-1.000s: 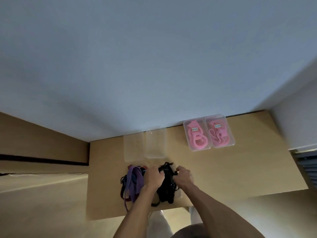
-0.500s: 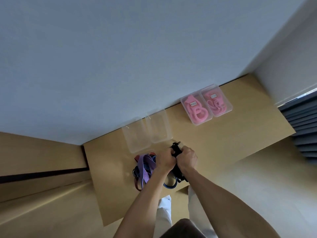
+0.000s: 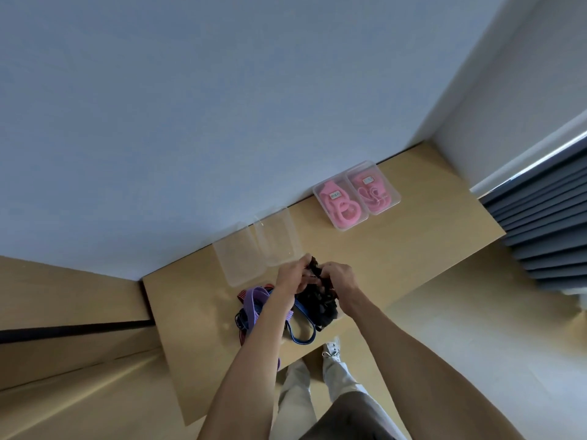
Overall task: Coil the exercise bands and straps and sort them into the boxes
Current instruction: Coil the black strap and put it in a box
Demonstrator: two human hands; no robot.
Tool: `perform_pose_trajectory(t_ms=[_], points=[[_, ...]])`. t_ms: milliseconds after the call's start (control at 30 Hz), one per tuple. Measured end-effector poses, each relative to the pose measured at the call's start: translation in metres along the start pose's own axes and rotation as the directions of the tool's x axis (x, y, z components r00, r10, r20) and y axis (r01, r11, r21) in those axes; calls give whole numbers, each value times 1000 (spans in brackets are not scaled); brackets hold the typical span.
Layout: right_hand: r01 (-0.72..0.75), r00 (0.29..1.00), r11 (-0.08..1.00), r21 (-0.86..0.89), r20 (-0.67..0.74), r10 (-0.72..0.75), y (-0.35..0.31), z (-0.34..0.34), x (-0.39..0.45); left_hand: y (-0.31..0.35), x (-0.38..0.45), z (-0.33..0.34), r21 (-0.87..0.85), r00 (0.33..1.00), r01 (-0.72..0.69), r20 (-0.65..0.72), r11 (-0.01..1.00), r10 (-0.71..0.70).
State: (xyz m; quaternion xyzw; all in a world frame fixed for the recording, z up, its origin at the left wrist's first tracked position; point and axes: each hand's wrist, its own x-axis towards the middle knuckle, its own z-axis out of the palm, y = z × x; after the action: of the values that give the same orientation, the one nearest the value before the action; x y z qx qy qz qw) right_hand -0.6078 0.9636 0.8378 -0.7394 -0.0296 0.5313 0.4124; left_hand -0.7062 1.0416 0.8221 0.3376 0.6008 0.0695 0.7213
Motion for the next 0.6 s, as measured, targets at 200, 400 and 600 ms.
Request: perform_pose_trajectory(t_ms=[200,400,600], points=[[131,989,964,-230,-34,-142,-2,0,-13,14,-20,4,36,997,-74,-13,997,75],[11,989,978,211,-149,21,-5,10,-22,28,-40,-5,-9,955,-286,-81,958,285],[-186,981,923,337,14,193,-24,10,-29,46,-72,-10,-101,915,-329,214,939,343]])
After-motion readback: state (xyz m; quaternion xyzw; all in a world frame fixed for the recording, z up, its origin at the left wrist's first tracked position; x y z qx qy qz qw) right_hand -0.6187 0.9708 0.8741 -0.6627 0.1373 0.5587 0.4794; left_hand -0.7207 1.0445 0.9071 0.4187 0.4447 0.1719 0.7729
